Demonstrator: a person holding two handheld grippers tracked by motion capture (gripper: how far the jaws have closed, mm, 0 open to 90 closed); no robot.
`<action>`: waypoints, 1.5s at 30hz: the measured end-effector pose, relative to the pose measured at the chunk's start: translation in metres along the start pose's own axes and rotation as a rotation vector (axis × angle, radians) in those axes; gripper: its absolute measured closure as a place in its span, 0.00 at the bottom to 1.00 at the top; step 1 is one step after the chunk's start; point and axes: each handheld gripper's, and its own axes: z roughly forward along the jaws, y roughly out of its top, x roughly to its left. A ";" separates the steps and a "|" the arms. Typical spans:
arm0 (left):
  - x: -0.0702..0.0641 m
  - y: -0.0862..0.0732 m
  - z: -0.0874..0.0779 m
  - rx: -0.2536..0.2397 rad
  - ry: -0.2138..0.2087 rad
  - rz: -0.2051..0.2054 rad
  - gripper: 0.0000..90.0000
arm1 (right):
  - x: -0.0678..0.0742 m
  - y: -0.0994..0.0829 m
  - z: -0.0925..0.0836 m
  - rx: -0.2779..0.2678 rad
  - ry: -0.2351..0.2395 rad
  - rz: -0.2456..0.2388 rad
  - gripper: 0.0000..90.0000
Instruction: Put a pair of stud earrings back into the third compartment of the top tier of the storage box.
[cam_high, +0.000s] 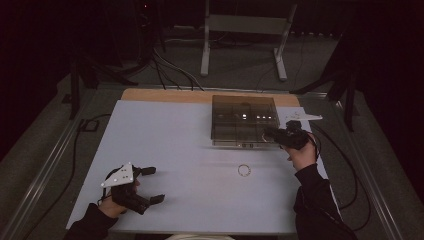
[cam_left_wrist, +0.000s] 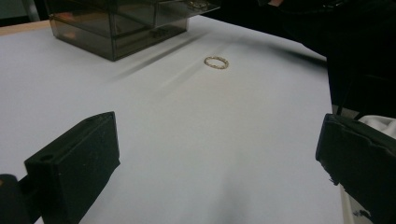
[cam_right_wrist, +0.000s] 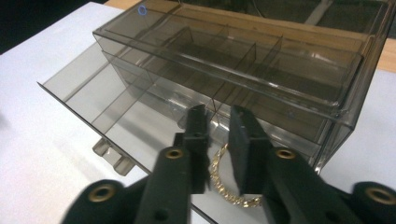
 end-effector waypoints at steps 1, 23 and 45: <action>0.000 0.000 0.000 0.000 0.000 0.000 0.01 | 0.001 0.000 -0.001 -0.007 0.000 -0.002 0.80; 0.000 0.000 0.000 0.000 0.000 -0.001 0.01 | 0.038 0.023 -0.028 -0.089 0.052 -0.058 0.29; 0.000 0.000 0.001 0.000 -0.006 0.002 0.01 | 0.092 0.003 -0.031 -0.085 0.136 -0.119 0.13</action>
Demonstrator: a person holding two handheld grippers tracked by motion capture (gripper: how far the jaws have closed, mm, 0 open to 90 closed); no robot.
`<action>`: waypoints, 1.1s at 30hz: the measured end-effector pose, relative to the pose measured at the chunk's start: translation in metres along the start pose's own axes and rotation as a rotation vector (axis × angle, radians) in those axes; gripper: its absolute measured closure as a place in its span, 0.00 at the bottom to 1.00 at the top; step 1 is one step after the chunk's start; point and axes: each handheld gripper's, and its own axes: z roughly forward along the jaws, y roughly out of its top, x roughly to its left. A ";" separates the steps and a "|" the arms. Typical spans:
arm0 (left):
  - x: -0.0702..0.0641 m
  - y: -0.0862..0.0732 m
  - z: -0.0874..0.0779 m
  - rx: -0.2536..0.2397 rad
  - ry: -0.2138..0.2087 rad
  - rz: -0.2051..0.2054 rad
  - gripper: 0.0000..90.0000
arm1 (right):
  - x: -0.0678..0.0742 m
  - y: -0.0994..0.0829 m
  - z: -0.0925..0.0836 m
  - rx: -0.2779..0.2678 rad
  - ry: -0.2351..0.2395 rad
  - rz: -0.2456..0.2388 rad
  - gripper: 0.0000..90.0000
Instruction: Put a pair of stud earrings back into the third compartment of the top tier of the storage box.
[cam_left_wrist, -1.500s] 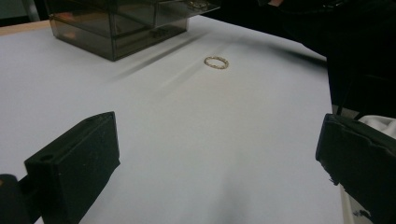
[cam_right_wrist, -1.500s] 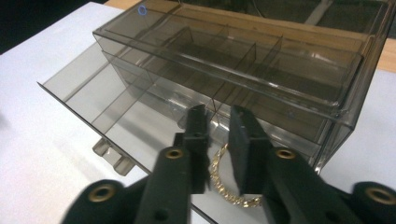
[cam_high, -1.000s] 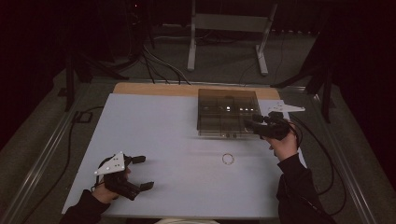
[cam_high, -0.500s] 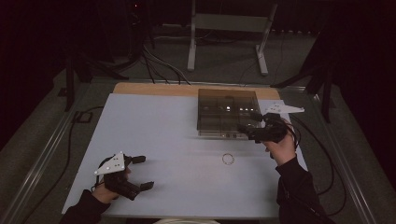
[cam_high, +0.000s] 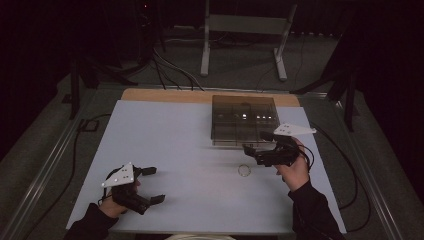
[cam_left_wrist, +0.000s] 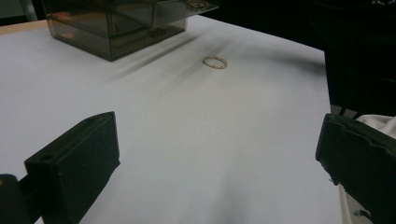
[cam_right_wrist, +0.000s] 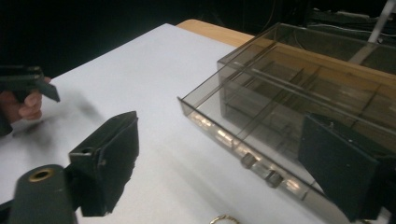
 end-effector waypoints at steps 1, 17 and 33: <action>0.000 0.000 0.000 0.001 -0.001 0.002 0.01 | 0.001 -0.001 0.001 0.003 0.006 0.000 0.13; -0.001 0.000 0.000 -0.001 -0.002 0.003 0.01 | 0.007 -0.039 0.018 0.046 0.048 0.048 0.16; -0.001 0.001 0.000 0.003 -0.005 0.005 0.01 | 0.003 -0.081 0.039 0.204 0.052 -0.016 0.46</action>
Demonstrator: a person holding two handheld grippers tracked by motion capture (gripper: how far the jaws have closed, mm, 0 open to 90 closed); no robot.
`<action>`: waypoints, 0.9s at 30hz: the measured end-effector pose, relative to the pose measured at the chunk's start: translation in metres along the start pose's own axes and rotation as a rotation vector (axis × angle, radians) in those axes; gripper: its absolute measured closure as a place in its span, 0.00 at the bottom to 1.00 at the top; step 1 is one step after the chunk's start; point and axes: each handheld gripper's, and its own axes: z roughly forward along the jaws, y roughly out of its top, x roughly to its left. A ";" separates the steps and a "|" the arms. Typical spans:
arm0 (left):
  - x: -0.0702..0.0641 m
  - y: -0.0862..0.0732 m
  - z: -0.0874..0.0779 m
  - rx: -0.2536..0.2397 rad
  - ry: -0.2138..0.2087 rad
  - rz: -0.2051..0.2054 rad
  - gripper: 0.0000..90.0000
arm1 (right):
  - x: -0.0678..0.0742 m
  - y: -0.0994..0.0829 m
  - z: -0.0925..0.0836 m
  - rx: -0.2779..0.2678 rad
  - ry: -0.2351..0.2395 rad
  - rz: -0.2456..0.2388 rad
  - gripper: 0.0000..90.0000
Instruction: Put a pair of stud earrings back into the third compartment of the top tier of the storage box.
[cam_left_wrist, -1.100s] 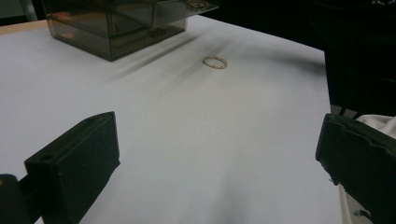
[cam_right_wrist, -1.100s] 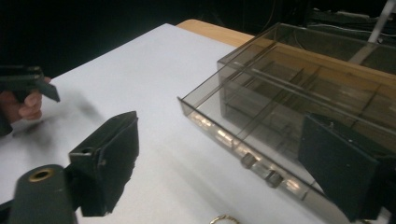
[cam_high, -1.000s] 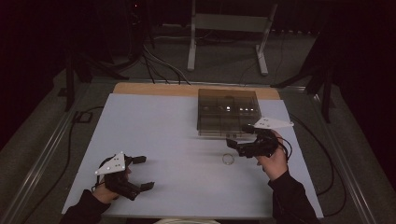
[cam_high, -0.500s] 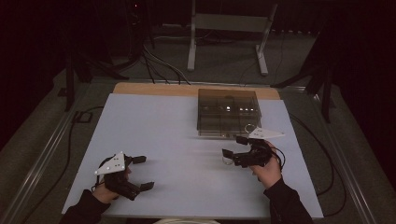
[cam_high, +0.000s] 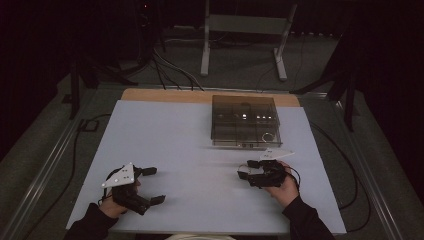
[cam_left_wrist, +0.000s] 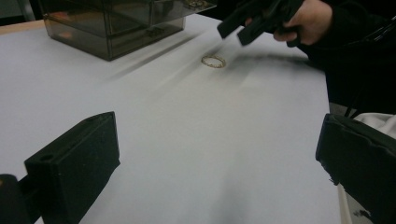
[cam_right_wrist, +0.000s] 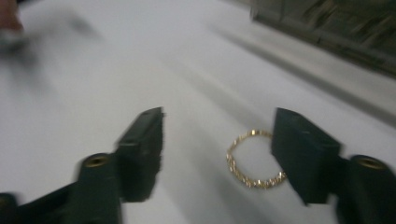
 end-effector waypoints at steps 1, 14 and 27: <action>0.000 0.000 0.000 0.000 0.000 0.000 0.01 | 0.000 -0.001 0.002 0.009 -0.008 -0.019 0.49; 0.000 0.000 -0.001 -0.003 -0.005 -0.003 0.01 | -0.007 -0.010 0.024 0.117 -0.026 -0.156 0.76; 0.000 0.000 0.000 0.000 -0.007 -0.001 0.01 | -0.005 -0.009 0.028 0.139 -0.037 -0.213 0.96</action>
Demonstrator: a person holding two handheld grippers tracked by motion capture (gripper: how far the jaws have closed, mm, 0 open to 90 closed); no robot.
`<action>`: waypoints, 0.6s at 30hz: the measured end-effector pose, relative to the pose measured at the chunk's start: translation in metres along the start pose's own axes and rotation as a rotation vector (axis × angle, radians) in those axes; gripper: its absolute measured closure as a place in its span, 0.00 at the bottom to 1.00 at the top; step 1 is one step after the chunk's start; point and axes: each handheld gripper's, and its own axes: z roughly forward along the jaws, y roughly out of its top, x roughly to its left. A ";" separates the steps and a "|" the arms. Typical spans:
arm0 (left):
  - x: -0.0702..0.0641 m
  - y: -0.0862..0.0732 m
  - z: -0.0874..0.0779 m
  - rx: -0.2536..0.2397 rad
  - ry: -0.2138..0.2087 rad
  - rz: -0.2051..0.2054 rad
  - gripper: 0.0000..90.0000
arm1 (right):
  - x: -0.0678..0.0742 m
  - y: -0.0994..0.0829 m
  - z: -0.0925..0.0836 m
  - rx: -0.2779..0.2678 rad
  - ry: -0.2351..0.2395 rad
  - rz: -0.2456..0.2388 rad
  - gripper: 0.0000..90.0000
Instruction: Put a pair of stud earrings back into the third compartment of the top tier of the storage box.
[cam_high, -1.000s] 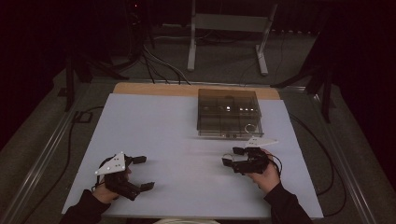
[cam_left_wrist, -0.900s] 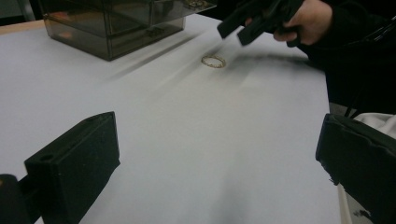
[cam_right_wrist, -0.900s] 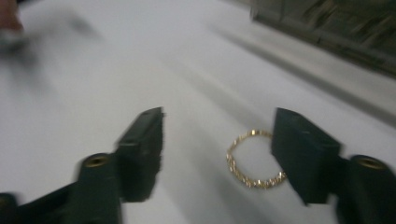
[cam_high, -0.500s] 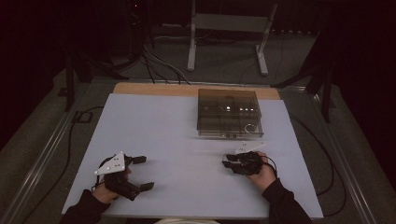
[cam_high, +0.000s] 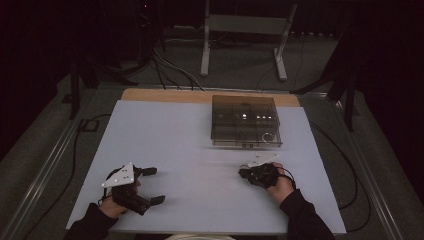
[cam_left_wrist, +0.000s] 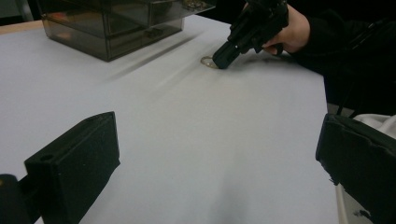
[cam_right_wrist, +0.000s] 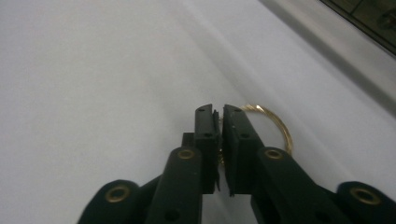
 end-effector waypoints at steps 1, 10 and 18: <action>0.000 0.000 0.000 -0.002 -0.001 -0.002 0.01 | 0.000 0.000 0.000 0.002 0.001 0.009 0.96; 0.000 0.000 0.000 0.000 -0.001 0.001 0.01 | 0.004 0.004 -0.005 -0.014 -0.004 0.011 0.97; 0.001 0.000 0.000 -0.002 -0.001 -0.004 0.01 | 0.010 0.010 -0.014 -0.035 -0.015 -0.006 0.97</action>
